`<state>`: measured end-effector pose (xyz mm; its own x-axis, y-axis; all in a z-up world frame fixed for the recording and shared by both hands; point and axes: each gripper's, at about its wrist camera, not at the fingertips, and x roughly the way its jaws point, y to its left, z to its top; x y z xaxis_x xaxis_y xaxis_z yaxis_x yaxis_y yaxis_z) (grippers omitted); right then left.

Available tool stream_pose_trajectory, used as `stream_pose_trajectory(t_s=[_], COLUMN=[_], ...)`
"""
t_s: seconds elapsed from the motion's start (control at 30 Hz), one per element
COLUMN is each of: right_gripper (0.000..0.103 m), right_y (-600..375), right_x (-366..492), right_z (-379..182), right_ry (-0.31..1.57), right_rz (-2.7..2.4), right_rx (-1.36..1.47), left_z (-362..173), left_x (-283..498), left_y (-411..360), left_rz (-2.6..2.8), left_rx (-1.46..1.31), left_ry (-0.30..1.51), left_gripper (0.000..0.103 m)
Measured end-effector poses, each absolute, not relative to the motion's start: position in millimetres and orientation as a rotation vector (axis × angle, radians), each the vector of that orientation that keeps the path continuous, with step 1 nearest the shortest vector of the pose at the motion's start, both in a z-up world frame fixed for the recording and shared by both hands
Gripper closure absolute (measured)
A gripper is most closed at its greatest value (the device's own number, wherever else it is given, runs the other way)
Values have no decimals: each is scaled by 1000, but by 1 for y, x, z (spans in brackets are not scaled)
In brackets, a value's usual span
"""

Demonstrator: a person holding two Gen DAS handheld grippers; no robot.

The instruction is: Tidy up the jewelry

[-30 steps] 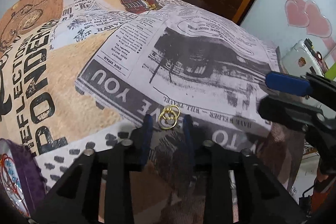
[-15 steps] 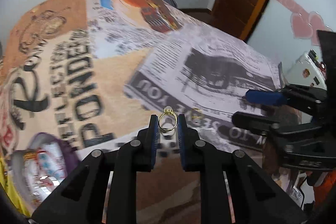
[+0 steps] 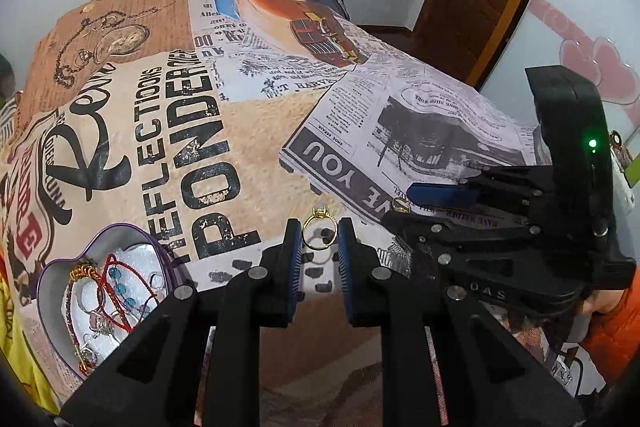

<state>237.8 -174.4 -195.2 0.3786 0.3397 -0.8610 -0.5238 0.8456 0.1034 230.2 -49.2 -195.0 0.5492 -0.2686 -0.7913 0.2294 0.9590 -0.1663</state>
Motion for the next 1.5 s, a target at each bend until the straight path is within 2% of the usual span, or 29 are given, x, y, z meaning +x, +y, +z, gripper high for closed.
stream_pose_trajectory(t_s=[0.1, 0.4, 1.13, 1.5], right_gripper=[85, 85, 85, 85], right_y=[-175, -171, -123, -77], right_x=[236, 230, 183, 170], right_z=[-196, -187, -72, -62], right_ry=[1045, 1036, 745, 709], right_rz=[559, 548, 675, 792], right_rx=[-193, -190, -108, -83], left_z=[-194, -178, -101, -106], left_x=[229, 216, 161, 146], left_y=[-48, -38, 38, 81], left_rz=[-295, -282, -136, -101], left_rx=[-58, -73, -107, -145], left_ry=[940, 908, 729, 734], left_gripper=[86, 86, 86, 86])
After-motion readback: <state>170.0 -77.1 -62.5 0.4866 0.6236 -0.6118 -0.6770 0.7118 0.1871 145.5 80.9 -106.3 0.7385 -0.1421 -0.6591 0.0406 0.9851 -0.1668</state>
